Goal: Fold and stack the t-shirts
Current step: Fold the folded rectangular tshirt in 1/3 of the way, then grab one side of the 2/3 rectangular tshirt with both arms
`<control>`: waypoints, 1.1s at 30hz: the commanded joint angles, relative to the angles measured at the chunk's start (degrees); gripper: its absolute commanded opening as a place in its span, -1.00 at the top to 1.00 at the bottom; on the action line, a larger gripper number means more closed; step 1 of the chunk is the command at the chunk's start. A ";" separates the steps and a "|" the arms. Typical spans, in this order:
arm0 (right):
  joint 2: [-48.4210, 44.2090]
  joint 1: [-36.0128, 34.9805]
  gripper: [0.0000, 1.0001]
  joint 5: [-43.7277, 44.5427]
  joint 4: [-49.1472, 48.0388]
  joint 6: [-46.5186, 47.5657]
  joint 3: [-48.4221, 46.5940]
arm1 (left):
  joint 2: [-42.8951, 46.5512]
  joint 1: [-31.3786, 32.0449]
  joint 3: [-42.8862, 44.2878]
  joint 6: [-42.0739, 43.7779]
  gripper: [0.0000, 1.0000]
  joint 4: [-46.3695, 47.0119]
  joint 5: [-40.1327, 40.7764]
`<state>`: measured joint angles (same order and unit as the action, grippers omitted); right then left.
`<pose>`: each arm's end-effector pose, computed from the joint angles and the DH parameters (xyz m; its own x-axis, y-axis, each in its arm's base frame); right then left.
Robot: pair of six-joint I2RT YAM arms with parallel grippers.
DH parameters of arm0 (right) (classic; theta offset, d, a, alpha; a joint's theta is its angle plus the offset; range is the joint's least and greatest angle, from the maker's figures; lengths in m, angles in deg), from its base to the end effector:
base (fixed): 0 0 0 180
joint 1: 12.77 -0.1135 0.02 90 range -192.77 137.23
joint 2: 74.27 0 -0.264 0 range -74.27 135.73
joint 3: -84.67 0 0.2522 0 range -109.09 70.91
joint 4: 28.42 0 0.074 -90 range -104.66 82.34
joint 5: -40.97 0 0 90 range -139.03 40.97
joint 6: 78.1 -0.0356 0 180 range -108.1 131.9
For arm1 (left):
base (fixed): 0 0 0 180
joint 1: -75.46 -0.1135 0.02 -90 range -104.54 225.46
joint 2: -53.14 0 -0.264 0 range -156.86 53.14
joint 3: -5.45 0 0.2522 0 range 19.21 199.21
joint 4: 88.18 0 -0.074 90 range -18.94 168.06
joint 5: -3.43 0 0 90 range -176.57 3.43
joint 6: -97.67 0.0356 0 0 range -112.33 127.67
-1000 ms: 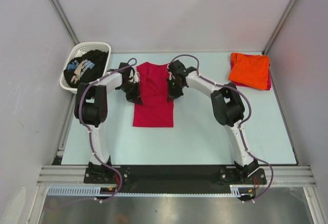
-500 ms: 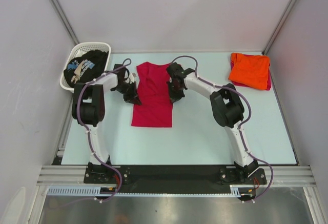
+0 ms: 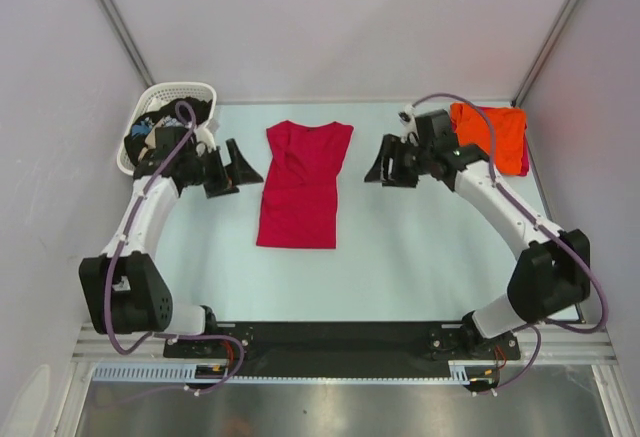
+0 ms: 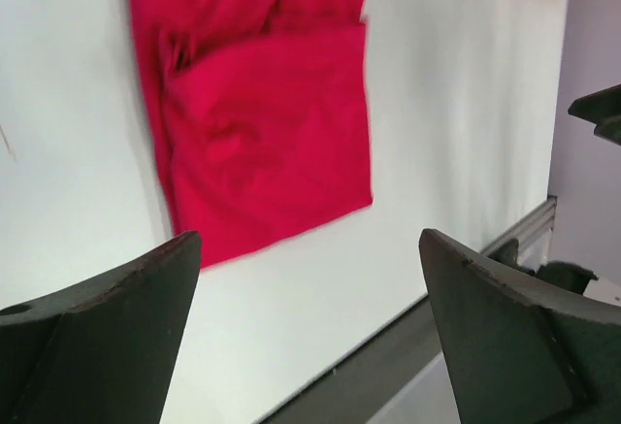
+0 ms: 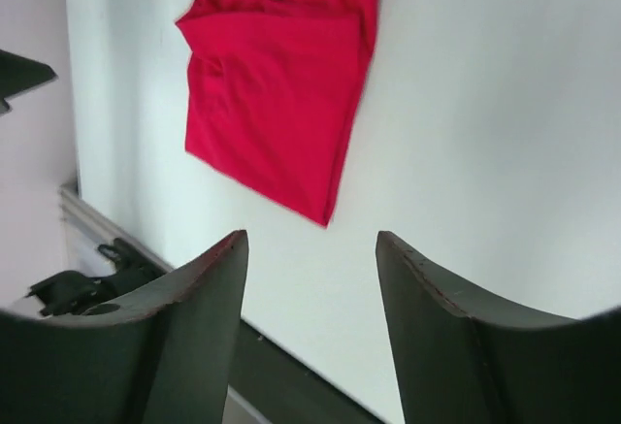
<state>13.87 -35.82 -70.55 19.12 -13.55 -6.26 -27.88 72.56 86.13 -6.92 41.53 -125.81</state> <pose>0.3072 0.1449 0.3142 -0.8445 0.0751 -0.5303 -0.2670 0.7993 0.5384 0.2962 -0.0075 0.2942 -0.8383 -0.2378 -0.4907 0.1554 0.7584 -0.6330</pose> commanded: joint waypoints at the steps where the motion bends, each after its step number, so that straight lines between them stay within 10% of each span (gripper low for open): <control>1: -1.21 1.78 -0.25 -11.08 -5.04 -5.91 13.87 | 1.64 -1.50 -9.95 -0.18 -0.99 -3.62 -3.12; 8: 3.08 -0.50 -0.18 -17.32 -12.24 -11.80 21.09 | -0.37 -1.50 -19.45 -1.58 -0.48 -5.57 -0.31; 33: 21.98 -10.70 -0.25 -20.49 -30.44 -24.29 13.99 | -14.25 -0.71 -15.59 -2.02 -0.61 2.34 5.49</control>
<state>33.60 -45.50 -90.90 -7.98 -35.45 12.06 -39.83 71.18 67.77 -8.65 40.11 -120.24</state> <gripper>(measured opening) 0.630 0.803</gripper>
